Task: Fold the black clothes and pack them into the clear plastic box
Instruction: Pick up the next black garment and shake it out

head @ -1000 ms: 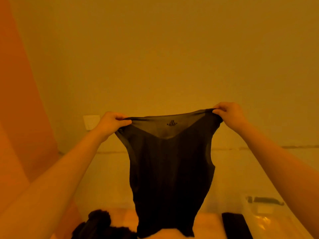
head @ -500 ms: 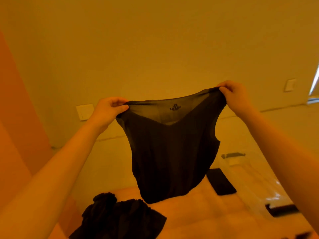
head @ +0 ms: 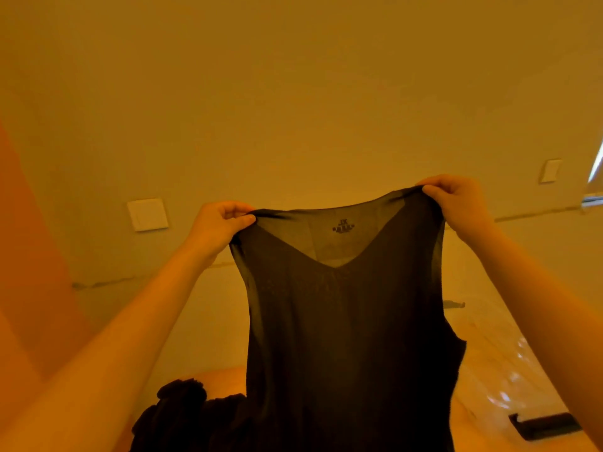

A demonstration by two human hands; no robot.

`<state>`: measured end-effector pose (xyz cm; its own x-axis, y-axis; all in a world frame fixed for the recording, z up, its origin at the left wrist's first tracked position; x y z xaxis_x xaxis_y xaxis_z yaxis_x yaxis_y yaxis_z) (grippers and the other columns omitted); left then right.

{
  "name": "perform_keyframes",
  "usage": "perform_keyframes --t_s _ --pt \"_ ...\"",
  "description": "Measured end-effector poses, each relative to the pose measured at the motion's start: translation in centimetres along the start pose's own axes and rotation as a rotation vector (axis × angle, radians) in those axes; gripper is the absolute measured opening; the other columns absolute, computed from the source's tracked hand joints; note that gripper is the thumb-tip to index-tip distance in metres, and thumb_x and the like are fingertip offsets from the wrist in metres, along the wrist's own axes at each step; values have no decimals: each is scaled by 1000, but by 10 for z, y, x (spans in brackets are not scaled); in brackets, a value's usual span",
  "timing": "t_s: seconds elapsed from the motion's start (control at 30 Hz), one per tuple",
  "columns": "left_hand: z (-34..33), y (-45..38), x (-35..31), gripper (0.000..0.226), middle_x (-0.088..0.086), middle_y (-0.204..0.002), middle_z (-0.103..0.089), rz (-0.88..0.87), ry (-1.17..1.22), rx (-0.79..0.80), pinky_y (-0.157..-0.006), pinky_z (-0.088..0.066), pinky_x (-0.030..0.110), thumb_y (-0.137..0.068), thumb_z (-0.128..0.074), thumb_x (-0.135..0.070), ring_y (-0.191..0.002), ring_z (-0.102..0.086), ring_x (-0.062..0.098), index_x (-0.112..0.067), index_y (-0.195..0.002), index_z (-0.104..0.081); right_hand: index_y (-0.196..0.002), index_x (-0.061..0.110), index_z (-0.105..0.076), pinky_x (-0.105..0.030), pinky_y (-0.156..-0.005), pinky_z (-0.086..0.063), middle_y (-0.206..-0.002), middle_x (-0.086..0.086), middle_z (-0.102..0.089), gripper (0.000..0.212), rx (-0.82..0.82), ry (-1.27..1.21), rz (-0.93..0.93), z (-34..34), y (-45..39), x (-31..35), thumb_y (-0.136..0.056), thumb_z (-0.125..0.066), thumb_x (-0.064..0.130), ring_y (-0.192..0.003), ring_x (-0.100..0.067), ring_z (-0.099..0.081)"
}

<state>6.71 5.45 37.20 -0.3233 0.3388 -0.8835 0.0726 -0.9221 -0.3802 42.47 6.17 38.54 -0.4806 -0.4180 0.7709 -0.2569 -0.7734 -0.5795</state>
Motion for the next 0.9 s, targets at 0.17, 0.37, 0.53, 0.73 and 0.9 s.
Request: perform_keyframes --t_s 0.17,0.37,0.53,0.73,0.9 --pt "-39 -63 109 11 2 -80 -62 194 -66 -2 -67 -48 20 -85 -64 -6 -74 -58 11 -12 -95 -64 -95 15 -66 -12 -68 -47 -94 -5 -62 16 194 34 -109 -83 -48 -107 -91 -53 6 -90 -16 -57" --pt "-99 -111 289 16 5 -76 -61 492 -235 4 -69 -49 24 -85 -63 -2 -66 -58 5 -7 -100 -63 -104 1 -66 -31 -82 -44 -102 -14 -64 19 441 203 -265 -200 -71 -271 -91 -52 5 -98 -25 -57" --pt "-144 -66 370 33 14 -123 -57 477 -620 30 -90 -40 33 -92 -53 -8 -111 -55 28 -1 -124 -53 -125 1 -53 -39 -94 -39 -125 -21 -55 33 544 460 -384 -256 -11 -356 -95 -49 12 -114 -34 -53" --pt "-208 101 381 44 2 -150 -31 452 -686 314 -111 -18 27 -97 -41 -32 -140 -25 19 -19 -139 -40 -141 13 -36 -26 -111 -18 -150 -7 -31 49 874 567 -207 -236 172 -359 -96 -45 27 -139 -20 -27" --pt "-204 128 419 61 4 -157 2 462 -1028 561 -108 10 38 -96 -20 -49 -137 17 17 -21 -149 -7 -149 19 -5 -37 -116 -1 -157 -2 2 61 1047 878 -277 -215 212 -398 -98 -29 43 -144 -19 7"
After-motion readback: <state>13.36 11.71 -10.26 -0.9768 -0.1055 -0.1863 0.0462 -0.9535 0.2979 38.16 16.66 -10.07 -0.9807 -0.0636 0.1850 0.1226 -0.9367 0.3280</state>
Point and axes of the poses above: each hand's wrist, its own y-axis away from the middle knuckle, its own z-axis out of the back of the hand, x = y × z, the point moved 1 cm from there along -y, towards the middle knuckle
